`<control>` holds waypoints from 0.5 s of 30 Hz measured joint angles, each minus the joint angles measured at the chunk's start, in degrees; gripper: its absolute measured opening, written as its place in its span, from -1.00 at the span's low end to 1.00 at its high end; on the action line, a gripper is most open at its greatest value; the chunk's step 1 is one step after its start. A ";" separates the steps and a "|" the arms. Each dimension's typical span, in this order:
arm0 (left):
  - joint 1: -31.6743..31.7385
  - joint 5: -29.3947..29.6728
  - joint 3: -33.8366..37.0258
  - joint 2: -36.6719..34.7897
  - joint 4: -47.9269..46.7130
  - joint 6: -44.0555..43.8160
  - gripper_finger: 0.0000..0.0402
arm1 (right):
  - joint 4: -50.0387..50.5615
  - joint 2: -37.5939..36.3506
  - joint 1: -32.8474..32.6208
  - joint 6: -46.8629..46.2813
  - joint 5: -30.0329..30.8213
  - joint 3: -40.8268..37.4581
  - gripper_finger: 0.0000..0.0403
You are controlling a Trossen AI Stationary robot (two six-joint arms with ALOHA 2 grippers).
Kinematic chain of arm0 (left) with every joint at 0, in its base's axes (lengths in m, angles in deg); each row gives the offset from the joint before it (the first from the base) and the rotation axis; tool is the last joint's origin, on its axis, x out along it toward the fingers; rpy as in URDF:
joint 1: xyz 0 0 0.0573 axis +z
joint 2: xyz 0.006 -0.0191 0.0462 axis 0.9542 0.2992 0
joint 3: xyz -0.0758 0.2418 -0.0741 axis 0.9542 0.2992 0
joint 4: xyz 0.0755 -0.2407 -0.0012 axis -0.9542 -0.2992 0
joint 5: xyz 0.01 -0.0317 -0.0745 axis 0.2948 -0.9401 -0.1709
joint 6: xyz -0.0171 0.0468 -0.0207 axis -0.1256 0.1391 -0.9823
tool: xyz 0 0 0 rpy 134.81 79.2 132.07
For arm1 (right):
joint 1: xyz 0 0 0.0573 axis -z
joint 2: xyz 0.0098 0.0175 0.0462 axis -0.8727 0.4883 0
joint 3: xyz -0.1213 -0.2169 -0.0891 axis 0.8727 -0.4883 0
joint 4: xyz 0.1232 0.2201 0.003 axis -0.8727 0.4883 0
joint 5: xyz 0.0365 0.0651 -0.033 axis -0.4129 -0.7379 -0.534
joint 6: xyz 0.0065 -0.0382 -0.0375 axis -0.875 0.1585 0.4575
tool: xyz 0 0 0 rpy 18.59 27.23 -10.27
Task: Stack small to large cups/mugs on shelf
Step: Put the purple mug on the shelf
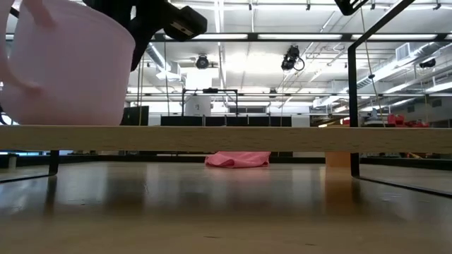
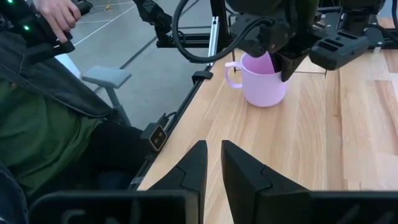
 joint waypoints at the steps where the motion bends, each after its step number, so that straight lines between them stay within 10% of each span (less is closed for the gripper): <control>1: -0.01 -0.01 0.00 -0.02 -0.03 -0.02 -0.73 | -0.02 0.00 0.00 0.00 -0.02 0.00 -0.73; 15: -0.02 -0.04 0.00 -0.27 -0.05 -0.02 -0.79 | -0.02 0.00 -0.02 0.00 -0.02 0.00 -0.73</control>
